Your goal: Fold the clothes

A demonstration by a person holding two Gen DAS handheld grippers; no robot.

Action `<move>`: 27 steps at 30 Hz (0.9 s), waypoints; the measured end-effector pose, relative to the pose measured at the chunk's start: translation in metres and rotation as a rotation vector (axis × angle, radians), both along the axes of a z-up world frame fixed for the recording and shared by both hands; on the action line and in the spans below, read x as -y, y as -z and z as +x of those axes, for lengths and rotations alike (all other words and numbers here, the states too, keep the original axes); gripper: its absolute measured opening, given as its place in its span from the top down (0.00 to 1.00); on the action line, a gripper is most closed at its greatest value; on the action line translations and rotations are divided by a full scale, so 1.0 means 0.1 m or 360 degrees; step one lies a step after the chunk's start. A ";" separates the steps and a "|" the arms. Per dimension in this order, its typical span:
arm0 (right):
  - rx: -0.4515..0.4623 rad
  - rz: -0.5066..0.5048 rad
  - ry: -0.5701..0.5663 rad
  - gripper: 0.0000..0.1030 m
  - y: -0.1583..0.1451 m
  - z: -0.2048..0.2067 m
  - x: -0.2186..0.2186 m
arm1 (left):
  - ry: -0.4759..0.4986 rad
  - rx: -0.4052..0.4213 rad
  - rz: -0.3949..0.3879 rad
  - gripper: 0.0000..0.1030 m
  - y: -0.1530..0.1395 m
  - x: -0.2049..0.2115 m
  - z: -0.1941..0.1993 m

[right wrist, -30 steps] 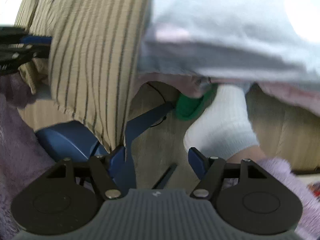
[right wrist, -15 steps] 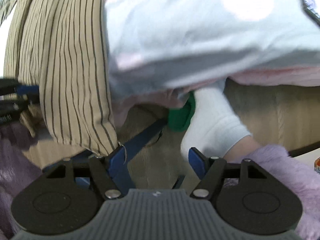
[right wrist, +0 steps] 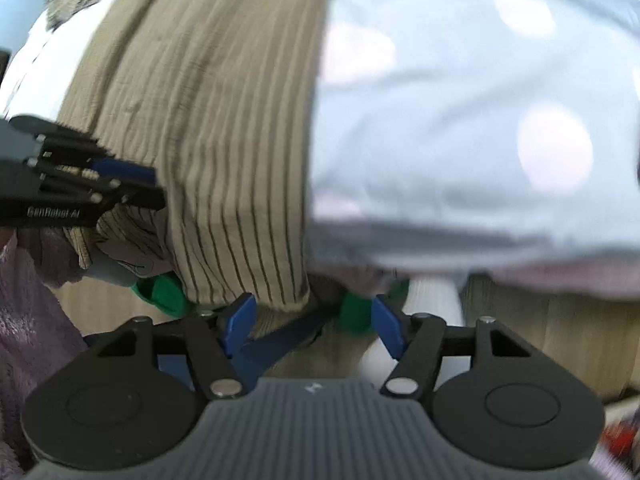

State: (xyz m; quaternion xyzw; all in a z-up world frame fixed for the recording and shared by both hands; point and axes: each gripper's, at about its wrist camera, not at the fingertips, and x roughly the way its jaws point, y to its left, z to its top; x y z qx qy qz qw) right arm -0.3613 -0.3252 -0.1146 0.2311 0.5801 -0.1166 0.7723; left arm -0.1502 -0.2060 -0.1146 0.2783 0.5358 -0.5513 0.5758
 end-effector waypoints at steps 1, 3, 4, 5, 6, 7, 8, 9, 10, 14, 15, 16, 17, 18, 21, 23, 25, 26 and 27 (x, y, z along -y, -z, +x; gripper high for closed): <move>0.0030 -0.0018 -0.0017 0.46 -0.05 0.01 0.02 | -0.0018 -0.0014 -0.0008 0.81 0.00 -0.01 0.02; 0.0091 -0.0016 -0.0060 0.60 -0.02 0.08 0.01 | -0.0049 -0.0030 -0.0012 0.81 0.02 -0.02 0.06; 0.0120 0.0011 -0.0080 0.62 -0.03 0.11 0.00 | -0.0065 -0.0016 -0.0014 0.81 0.02 -0.02 0.08; 0.0150 0.0041 -0.0100 0.62 -0.04 0.15 -0.01 | -0.0088 -0.0004 -0.0018 0.81 0.02 -0.03 0.11; 0.0179 0.0072 -0.0120 0.62 -0.05 0.18 -0.03 | -0.0117 0.0004 -0.0024 0.81 0.01 -0.03 0.14; 0.0207 0.0090 -0.0142 0.62 -0.04 0.21 -0.07 | -0.0145 0.0003 -0.0027 0.81 0.01 -0.04 0.18; 0.0219 0.0106 -0.0186 0.62 -0.03 0.26 -0.13 | -0.0169 -0.0004 -0.0028 0.82 0.01 -0.03 0.21; 0.0228 0.0121 -0.0233 0.62 -0.01 0.30 -0.19 | -0.0190 -0.0011 -0.0029 0.82 0.01 -0.03 0.23; 0.0226 0.0131 -0.0292 0.62 -0.03 0.34 -0.27 | -0.0204 -0.0017 -0.0029 0.82 0.01 -0.04 0.24; 0.0204 0.0146 -0.0471 0.62 0.03 0.47 -0.58 | -0.0234 -0.0018 -0.0030 0.82 0.02 -0.06 0.27; 0.0192 0.0120 -0.0500 0.62 0.05 0.51 -0.66 | -0.0242 -0.0018 -0.0029 0.82 0.03 -0.06 0.27; 0.0184 0.0064 -0.0514 0.62 0.09 0.54 -0.71 | -0.0246 -0.0020 -0.0028 0.82 0.03 -0.06 0.28; 0.0175 0.0003 -0.0525 0.62 0.12 0.58 -0.76 | -0.0247 -0.0022 -0.0026 0.82 0.04 -0.05 0.28; 0.0163 -0.0024 -0.0531 0.73 0.14 0.61 -0.78 | -0.0247 -0.0024 -0.0025 0.82 0.04 -0.05 0.28; 0.0146 -0.0045 -0.0549 0.97 0.13 0.65 -0.81 | -0.0253 -0.0020 -0.0035 0.82 0.01 -0.08 0.30; 0.0142 -0.0043 -0.0583 0.97 0.11 0.65 -0.85 | -0.0261 -0.0019 -0.0046 0.82 -0.01 -0.11 0.33; 0.0119 -0.0061 -0.0641 0.97 0.12 0.66 -0.92 | -0.0267 -0.0023 -0.0050 0.82 -0.01 -0.12 0.34; 0.0090 -0.0074 -0.0671 0.97 0.16 0.68 -0.96 | -0.0266 -0.0020 -0.0048 0.82 -0.01 -0.12 0.34; 0.0073 -0.0057 -0.0684 0.97 0.19 0.68 -0.97 | -0.0266 -0.0017 -0.0047 0.82 -0.01 -0.13 0.34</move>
